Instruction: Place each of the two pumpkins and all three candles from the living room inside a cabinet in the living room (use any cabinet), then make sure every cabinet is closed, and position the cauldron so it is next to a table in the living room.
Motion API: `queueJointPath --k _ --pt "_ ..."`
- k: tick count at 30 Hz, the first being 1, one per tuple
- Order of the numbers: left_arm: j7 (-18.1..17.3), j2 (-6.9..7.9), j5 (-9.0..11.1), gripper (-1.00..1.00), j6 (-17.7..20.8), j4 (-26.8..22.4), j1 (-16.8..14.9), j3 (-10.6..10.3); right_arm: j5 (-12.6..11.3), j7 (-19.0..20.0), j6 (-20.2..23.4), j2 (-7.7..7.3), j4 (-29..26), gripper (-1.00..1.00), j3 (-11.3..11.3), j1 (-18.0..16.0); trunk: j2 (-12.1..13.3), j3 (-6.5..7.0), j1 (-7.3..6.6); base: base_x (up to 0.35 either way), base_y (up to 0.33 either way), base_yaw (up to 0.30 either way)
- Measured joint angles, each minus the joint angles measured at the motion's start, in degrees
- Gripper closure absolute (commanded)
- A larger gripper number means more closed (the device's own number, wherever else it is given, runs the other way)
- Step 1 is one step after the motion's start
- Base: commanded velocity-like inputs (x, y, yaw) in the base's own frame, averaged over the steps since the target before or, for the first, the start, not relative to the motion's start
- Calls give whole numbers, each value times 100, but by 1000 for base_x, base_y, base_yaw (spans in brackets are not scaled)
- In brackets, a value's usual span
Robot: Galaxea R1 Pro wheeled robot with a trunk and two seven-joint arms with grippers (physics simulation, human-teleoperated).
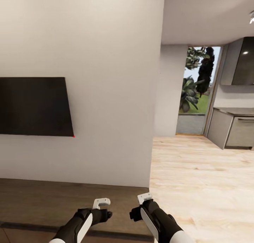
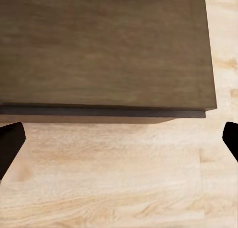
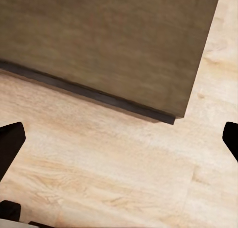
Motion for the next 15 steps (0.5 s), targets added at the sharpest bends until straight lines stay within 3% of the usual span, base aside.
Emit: queueJointPath --k 6,15 --pt "7 -1 -5 -100 -8 0 0 -7 -6 2 9 0 -5 -100 -1 0 -1 0 0 167 5 5" --pt "0 1 -8 -100 -9 0 0 -9 -6 6 8 0 -15 -100 -2 0 0 0 2 14 1 0"
